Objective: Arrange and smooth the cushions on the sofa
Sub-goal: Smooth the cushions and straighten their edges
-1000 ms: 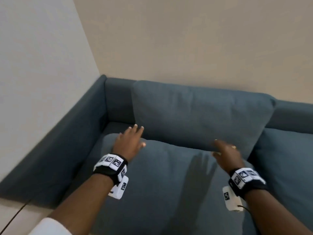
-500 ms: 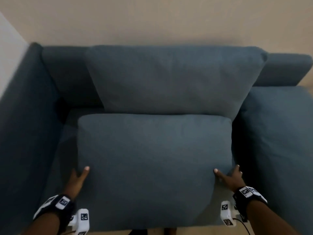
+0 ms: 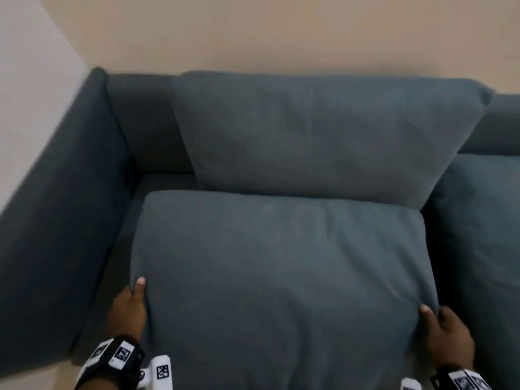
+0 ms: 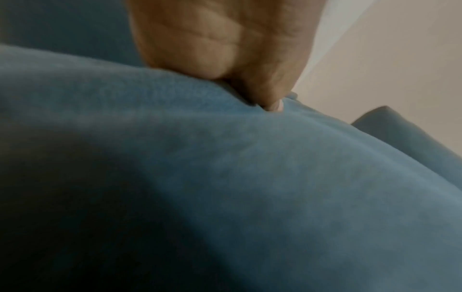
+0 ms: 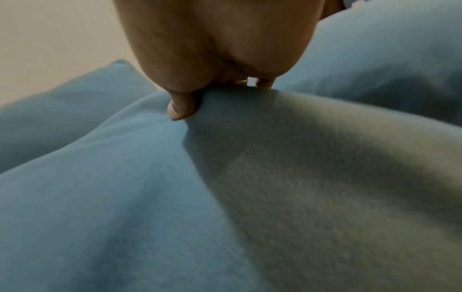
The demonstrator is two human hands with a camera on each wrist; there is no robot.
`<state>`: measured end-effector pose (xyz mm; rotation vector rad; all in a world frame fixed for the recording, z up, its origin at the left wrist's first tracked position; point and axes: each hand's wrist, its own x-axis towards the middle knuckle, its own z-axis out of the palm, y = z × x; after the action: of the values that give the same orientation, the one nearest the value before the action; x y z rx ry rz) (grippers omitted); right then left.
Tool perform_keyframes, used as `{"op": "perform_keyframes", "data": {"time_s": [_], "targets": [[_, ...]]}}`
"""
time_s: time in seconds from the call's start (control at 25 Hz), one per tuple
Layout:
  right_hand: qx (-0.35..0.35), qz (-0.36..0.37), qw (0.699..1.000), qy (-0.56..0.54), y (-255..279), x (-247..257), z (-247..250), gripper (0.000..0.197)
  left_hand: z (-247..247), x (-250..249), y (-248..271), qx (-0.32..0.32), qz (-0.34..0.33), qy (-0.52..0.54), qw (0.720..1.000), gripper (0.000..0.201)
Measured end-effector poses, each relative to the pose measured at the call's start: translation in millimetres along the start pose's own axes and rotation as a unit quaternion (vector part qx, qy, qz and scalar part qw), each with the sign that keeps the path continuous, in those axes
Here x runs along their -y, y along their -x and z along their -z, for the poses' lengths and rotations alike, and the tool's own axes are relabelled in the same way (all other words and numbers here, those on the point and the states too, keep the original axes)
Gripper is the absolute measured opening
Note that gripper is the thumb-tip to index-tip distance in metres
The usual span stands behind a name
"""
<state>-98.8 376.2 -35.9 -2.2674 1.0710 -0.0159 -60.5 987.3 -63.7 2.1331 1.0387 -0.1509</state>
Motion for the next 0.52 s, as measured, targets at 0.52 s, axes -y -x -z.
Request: {"op": "perform_keyframes", "data": {"time_s": [0.52], "targets": [[0.242,0.128,0.952,0.134,49.4,38.9,-81.3,0.082,-42.3,34.5,41.6,0.189,-0.128,-0.181,0.957,0.083]]}}
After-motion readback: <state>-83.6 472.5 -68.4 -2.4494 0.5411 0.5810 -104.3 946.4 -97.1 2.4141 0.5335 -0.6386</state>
